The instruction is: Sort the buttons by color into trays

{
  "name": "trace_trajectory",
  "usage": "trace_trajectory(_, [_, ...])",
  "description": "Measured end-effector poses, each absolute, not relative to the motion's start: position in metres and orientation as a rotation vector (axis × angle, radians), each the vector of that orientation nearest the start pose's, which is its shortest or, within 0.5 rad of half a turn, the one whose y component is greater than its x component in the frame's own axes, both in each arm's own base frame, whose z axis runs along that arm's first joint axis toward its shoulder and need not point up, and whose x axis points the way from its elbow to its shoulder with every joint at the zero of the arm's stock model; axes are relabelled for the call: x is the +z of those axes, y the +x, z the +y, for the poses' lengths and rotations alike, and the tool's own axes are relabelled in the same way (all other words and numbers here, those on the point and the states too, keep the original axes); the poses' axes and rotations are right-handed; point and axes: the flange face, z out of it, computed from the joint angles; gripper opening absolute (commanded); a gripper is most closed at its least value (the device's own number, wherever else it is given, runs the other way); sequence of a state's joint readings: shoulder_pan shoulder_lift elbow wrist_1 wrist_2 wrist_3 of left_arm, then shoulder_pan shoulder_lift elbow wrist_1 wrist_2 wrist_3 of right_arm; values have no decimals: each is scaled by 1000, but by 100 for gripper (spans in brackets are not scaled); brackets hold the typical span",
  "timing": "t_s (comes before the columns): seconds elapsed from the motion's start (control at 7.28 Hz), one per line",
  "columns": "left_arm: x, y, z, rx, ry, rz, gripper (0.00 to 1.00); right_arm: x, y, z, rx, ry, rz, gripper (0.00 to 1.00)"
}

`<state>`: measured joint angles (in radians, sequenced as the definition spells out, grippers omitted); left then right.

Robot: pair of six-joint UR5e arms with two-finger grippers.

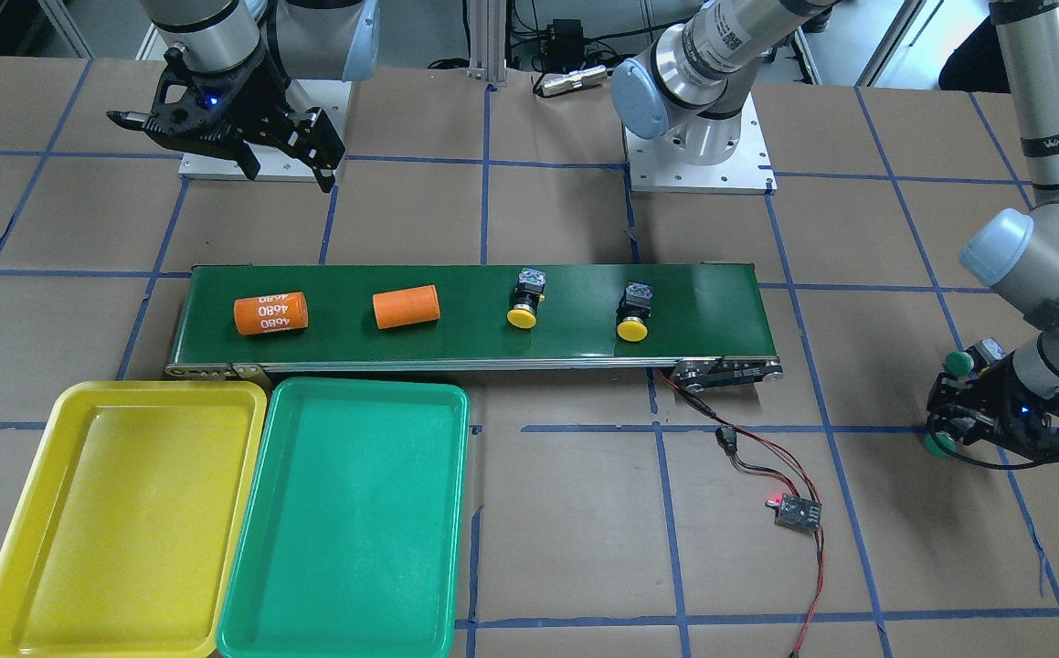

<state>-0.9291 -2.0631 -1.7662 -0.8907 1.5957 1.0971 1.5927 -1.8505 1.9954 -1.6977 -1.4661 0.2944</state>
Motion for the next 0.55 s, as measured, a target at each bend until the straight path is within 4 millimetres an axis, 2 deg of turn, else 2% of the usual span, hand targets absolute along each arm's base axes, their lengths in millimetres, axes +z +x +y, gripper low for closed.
trace_trajectory(0.14, [202, 235, -556, 90, 601, 3089, 0, 409, 163, -365, 57, 405, 3014, 100])
trace_trajectory(0.27, [222, 195, -549, 133, 498, 3116, 0, 406, 172, -367, 59, 409, 3013, 100])
trace_trajectory(0.55, [253, 95, -511, 141, 327, 3140, 0, 400, 192, -369, 30, 430, 3005, 100])
